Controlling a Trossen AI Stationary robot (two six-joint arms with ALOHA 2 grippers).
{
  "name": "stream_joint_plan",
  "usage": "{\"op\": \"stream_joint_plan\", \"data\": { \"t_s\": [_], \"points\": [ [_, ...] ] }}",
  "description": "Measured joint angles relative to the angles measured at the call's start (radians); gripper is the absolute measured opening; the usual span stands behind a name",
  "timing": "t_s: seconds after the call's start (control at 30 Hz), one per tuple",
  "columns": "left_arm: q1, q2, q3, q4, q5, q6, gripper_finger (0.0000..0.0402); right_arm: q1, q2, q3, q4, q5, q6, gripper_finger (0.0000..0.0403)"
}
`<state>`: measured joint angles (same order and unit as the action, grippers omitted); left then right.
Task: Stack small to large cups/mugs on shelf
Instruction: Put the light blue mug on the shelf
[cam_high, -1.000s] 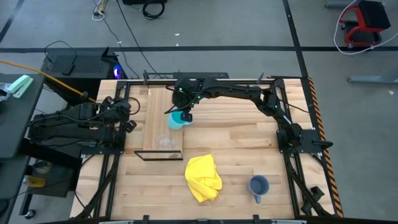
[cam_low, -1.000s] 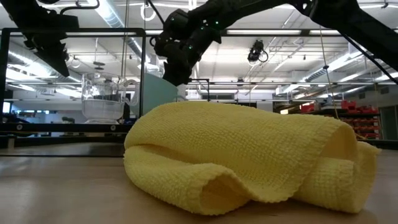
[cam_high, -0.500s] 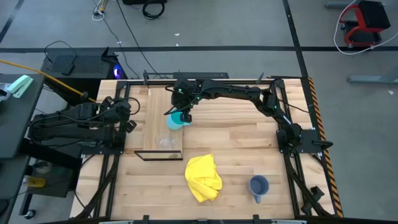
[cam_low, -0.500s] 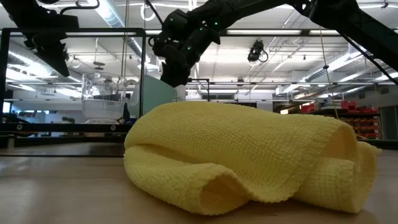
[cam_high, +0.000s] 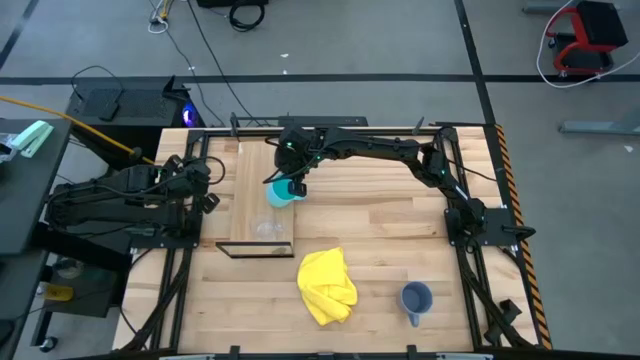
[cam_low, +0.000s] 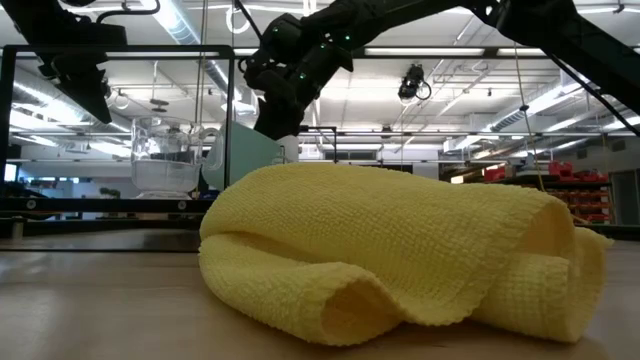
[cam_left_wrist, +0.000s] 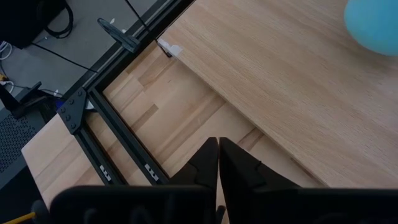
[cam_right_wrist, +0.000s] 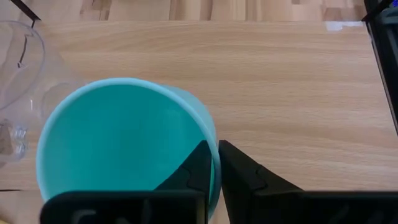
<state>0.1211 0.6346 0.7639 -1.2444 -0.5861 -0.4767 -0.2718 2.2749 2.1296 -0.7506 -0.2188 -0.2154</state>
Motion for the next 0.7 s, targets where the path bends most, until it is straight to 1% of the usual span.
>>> {"op": "stream_joint_plan", "data": {
  "t_s": [0.2, 0.33, 0.5, 0.7],
  "points": [
    [0.000, 0.000, 0.000, 0.000, 0.000, 0.000, 0.0030, 0.000, 0.016, 0.000, -0.008, 0.000, 0.012, 0.0037],
    [0.000, 0.000, 0.000, 0.000, 0.000, 0.000, 0.0022, 0.000, 0.045, 0.000, 0.000, -0.007, 0.016, 0.0038],
    [0.000, 0.000, 0.000, 0.000, 0.000, 0.000, 0.0011, 0.000, 0.049, 0.001, 0.017, -0.006, 0.006, 0.0038],
    [0.000, 0.000, 0.000, 0.000, 0.000, 0.000, 0.0015, 0.000, 0.043, 0.004, 0.037, 0.009, 0.003, 0.0043]
  ]
}}
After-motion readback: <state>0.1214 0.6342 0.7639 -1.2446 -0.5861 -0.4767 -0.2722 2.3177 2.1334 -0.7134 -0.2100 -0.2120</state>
